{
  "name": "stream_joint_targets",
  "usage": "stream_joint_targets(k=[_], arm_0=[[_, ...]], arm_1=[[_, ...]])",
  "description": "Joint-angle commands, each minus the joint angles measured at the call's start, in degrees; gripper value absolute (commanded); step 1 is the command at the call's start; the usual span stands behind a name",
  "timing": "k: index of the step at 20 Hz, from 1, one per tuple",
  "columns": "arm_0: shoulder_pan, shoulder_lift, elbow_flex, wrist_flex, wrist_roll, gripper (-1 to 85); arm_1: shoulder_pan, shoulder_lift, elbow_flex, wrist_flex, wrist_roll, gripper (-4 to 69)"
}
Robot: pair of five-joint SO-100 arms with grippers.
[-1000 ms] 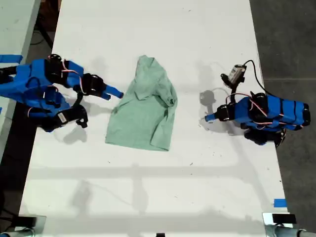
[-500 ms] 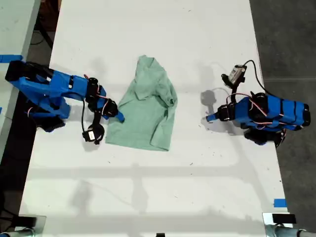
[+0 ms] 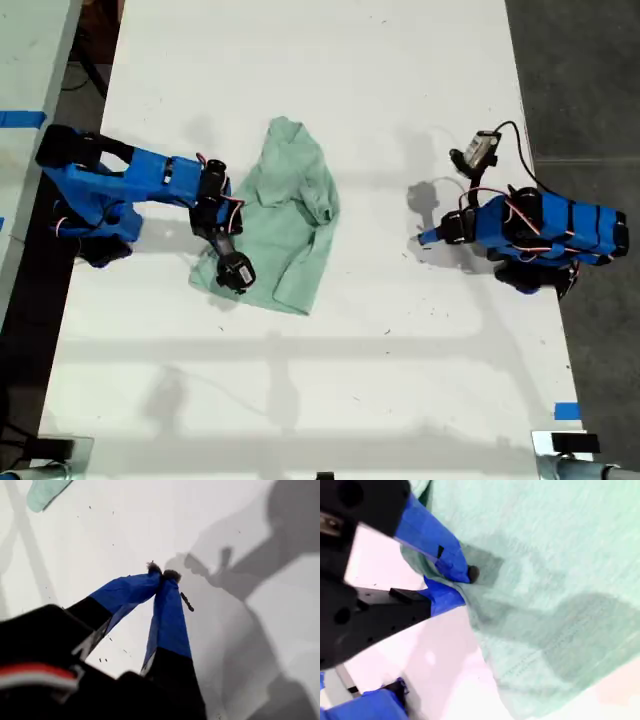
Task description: Fold t shirt
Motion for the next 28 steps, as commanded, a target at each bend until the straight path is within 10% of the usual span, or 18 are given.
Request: stream_joint_targets(k=[1, 5, 7, 12, 18, 20, 23, 28], arm_0=[[2.3, 0.3, -13.7, 5.4, -0.3, -0.2], [3.6, -11.2, -32.1, 4.7, 8.3, 1.0], [3.9, -21.8, -44.0, 3.3, 14.5, 23.9], [4.5, -28.2, -50.4, -7.8, 20.3, 34.2], [2.2, -8.3, -40.9, 1.8, 13.2, 24.5], [-0.3, 0.7, -33.0, 1.8, 13.2, 1.5], [-5.1, 18.1, -11.6, 1.1, 10.8, 1.8], [-14.1, 92.2, 52.1, -24.7, 18.7, -0.2]], arm_1=[[1.0, 0.8, 3.3, 0.5, -0.6, 1.1], [1.8, 0.8, 3.4, 0.5, -1.2, 1.1], [1.8, 0.8, 3.4, 0.5, -1.4, 1.1], [1.4, 0.8, 3.4, 0.5, -1.3, 1.1], [1.5, 0.8, 3.4, 0.6, -1.6, 1.1], [1.5, 0.8, 3.4, 0.6, -1.6, 1.1], [1.4, 0.8, 3.4, 0.7, -1.6, 1.1], [1.7, 0.8, 3.4, 0.8, -1.7, 1.1]])
